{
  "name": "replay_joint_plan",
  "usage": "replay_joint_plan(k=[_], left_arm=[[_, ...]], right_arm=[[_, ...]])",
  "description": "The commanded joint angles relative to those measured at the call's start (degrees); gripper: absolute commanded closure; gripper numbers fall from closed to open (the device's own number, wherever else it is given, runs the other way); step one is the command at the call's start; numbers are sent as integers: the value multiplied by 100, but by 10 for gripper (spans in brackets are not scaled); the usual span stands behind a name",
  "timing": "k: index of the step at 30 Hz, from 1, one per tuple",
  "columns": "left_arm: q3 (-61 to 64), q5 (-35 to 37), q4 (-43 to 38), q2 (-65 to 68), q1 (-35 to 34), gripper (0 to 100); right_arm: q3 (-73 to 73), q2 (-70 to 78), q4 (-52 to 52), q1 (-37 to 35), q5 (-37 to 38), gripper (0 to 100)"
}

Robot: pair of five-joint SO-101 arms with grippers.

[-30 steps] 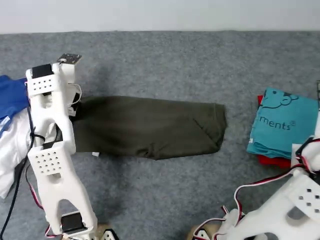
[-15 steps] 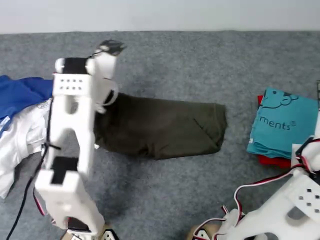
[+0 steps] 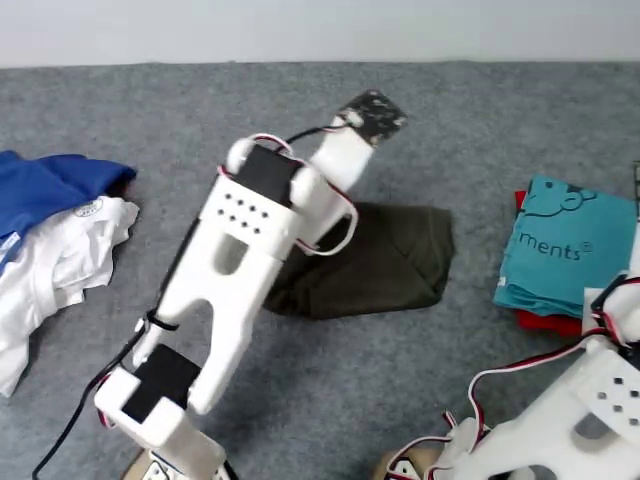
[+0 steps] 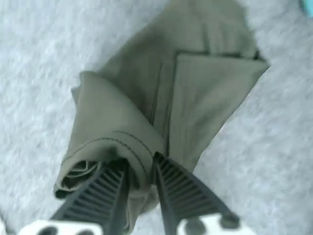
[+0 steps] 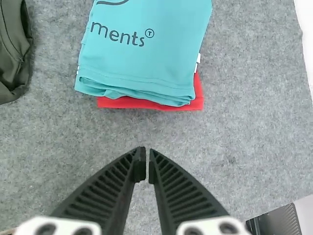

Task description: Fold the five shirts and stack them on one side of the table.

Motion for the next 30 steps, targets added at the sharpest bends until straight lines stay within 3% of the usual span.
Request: replay_joint_plan(k=[1, 8, 23, 30], left_arm=[[-31, 123, -440, -211, 308, 986], [-673, 545, -782, 870, 492, 986], [-4875, 993, -88, 4176, 949, 984], [-6264, 1011, 677, 4862, 914, 804]], right_arm=[[-9, -92, 215, 57, 26, 973], [-9, -66, 215, 57, 26, 973], [-9, -66, 215, 48, 26, 973], [-9, -66, 215, 57, 35, 973]])
